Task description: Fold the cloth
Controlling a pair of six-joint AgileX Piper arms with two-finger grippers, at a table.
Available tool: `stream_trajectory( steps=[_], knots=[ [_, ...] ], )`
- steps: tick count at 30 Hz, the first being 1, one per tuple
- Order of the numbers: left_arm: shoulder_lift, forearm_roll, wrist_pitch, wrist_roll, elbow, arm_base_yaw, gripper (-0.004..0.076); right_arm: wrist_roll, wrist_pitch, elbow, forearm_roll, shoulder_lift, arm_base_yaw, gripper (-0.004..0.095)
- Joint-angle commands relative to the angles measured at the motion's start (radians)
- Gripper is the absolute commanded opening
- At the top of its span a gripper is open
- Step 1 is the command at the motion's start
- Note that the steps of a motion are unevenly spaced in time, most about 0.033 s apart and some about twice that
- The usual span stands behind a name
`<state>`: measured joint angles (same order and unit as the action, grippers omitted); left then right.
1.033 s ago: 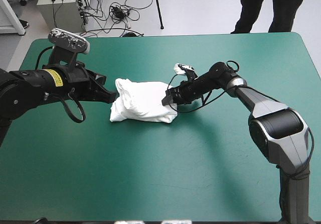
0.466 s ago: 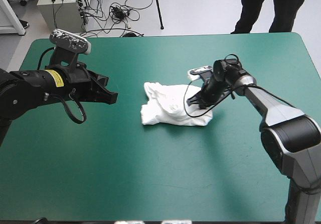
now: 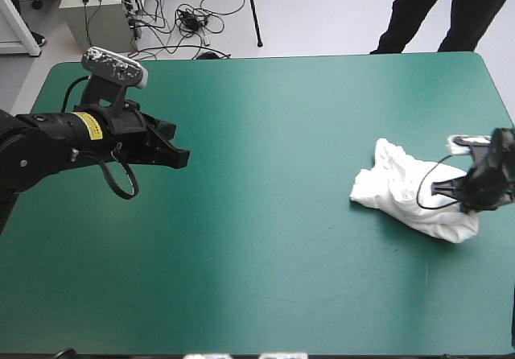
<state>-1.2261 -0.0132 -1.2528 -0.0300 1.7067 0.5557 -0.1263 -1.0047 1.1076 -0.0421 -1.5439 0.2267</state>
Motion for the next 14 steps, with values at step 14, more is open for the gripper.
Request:
stream_trajectory(
  steps=[14],
  knots=[
    [0.026,-0.043,-0.035,0.03,0.026,0.0,-0.0009,0.027,0.136,-0.152,0.012,0.173,0.171,0.0193]
  ],
)
